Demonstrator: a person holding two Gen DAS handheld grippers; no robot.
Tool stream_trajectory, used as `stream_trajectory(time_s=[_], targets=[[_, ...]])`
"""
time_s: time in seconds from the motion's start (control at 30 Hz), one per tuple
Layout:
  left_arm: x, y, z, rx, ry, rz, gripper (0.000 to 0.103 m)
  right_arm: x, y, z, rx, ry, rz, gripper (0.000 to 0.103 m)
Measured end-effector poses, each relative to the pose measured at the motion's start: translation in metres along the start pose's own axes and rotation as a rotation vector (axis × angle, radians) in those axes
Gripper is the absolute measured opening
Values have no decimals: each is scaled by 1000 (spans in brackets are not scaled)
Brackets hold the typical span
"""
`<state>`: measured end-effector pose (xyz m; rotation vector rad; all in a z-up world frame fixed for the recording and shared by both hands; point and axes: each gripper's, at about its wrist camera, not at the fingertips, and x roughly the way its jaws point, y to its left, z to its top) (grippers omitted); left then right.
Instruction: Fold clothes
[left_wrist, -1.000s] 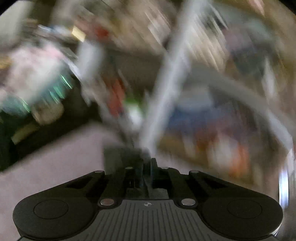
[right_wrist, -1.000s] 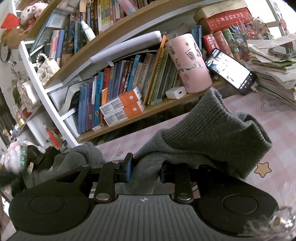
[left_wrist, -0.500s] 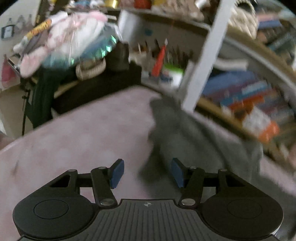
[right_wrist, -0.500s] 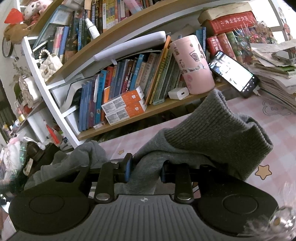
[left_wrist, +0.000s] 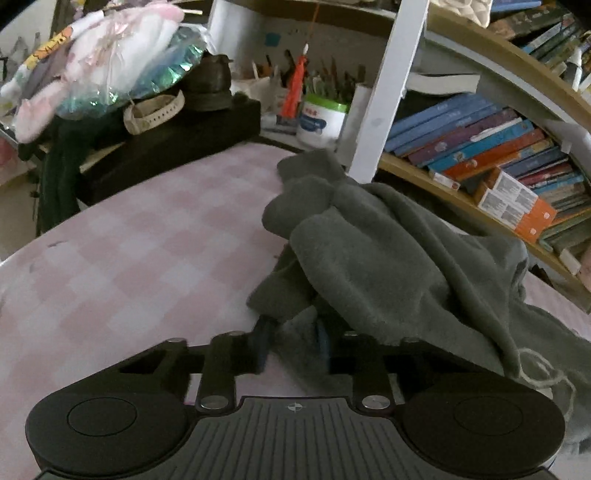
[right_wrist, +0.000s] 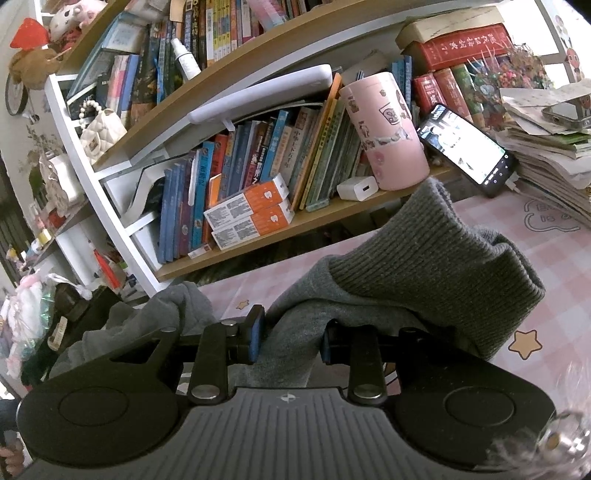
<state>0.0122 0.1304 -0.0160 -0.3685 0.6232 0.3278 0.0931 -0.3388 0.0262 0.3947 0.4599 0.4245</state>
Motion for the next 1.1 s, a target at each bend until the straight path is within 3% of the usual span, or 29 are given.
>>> stream_trajectory(time_s=[0.07, 0.17, 0.27, 0.4, 0.47, 0.53, 0.67, 0.7, 0.87, 0.93, 1.0, 1.1], targets=[[-3, 9, 1, -62, -4, -26, 14, -1, 1, -1, 1, 1, 3, 28], [-21, 28, 7, -122, -81, -19, 13, -4, 6, -3, 4, 17, 39, 28], [-38, 45, 14, -94, -138, 69, 12, -15, 17, -14, 4, 63, 152, 28], [-46, 70, 15, -122, -131, 114, 12, -31, 33, -35, -58, 115, 252, 28], [-47, 77, 13, -141, -125, 108, 12, -35, 37, -41, -74, 130, 262, 31], [-48, 82, 10, -154, -121, 105, 12, -42, 35, -47, -77, 122, 258, 42], [-46, 85, 6, -161, -119, 100, 12, -55, 17, -52, -49, 90, 165, 43], [-46, 86, 5, -166, -121, 97, 12, -60, 11, -51, -32, 75, 131, 39], [-46, 92, 1, -180, -123, 73, 12, -88, -21, -43, 67, -17, -49, 38], [-45, 95, -2, -188, -112, 57, 13, -99, -33, -39, 107, -54, -121, 44], [-43, 98, -5, -200, -107, 42, 13, -102, -36, -40, 89, -27, -124, 50], [-42, 102, -10, -213, -113, 21, 14, -100, -29, -47, 72, 25, -104, 50]])
